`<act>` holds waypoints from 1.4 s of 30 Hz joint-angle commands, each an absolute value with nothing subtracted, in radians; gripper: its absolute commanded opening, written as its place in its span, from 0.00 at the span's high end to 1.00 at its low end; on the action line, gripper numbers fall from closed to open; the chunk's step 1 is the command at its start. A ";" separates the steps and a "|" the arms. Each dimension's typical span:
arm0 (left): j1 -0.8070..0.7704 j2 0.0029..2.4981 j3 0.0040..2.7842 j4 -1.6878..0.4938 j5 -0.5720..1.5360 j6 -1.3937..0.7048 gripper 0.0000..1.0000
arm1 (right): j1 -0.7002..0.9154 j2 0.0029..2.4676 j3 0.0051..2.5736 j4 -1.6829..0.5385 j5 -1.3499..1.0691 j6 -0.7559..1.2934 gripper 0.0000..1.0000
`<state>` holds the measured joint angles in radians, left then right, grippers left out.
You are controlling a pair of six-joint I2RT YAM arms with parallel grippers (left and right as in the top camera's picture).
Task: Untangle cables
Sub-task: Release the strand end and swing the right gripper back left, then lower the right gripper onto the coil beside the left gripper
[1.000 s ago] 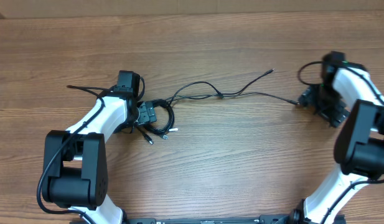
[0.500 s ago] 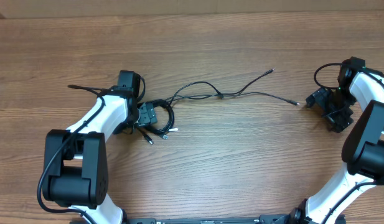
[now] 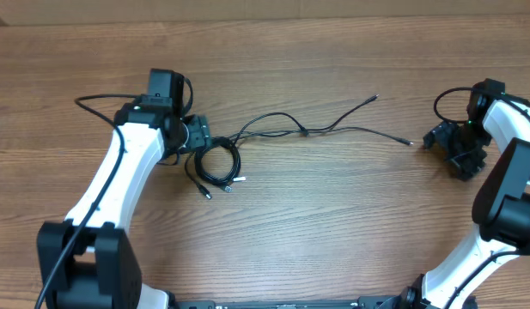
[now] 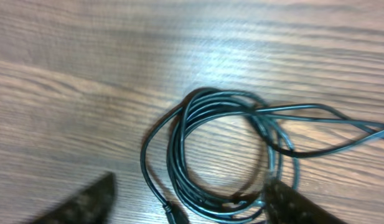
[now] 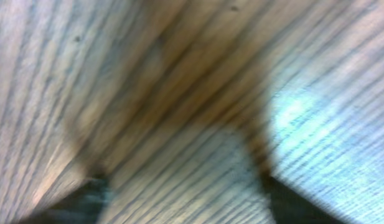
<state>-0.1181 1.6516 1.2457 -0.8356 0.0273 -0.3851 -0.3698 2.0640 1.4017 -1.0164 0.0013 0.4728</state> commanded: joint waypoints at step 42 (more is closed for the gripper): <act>-0.124 1.878 1.252 -0.738 -0.011 -0.380 0.75 | 0.443 1.932 1.330 -0.636 -0.600 0.374 0.59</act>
